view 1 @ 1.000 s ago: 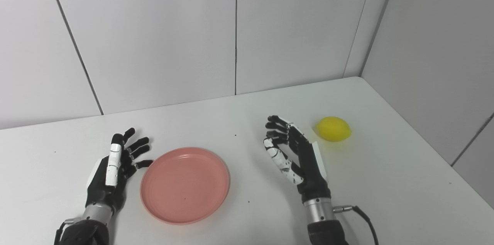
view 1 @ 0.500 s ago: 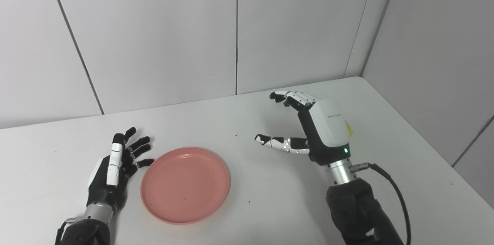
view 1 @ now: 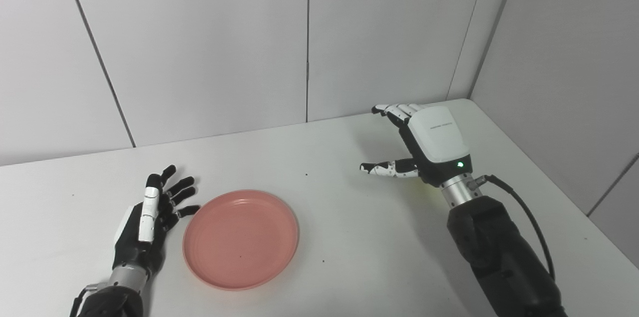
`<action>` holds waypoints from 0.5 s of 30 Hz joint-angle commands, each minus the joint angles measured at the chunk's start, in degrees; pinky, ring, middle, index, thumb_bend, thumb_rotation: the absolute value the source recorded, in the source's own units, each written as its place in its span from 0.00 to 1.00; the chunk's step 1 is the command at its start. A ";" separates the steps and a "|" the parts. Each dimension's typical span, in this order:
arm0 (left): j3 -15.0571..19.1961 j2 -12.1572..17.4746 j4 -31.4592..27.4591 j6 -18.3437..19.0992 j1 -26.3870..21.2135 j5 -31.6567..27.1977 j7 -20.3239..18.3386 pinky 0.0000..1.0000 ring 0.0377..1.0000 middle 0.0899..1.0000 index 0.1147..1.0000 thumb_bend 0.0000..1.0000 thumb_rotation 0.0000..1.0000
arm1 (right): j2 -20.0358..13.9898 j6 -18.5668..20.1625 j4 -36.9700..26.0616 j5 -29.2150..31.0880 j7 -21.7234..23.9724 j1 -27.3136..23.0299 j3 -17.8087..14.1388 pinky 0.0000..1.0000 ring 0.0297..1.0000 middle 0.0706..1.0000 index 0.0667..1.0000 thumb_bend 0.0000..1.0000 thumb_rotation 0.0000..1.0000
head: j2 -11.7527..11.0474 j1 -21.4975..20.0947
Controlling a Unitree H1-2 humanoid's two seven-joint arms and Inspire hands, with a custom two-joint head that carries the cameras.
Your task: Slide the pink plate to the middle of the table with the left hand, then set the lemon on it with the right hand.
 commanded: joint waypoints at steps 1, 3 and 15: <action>-0.42 0.13 0.96 3.99 1.81 1.05 0.53 0.87 0.83 0.82 0.92 0.73 1.00 | -2.29 2.67 -0.06 0.77 0.42 -2.46 -1.51 0.59 0.66 0.69 0.70 0.97 0.57 | 0.03 0.00; -0.45 0.25 1.00 3.89 1.85 0.97 0.41 0.88 0.83 0.81 0.92 0.72 1.00 | -2.70 3.40 0.35 1.69 1.10 -2.46 -1.74 0.57 0.65 0.69 0.70 0.97 0.55 | 0.07 0.03; -0.81 0.70 0.52 4.48 2.06 0.81 0.06 0.85 0.83 0.81 0.92 0.72 1.00 | -4.75 4.43 9.18 4.61 -2.48 -3.76 -2.30 0.52 0.64 0.68 0.70 0.97 0.54 | 0.29 0.28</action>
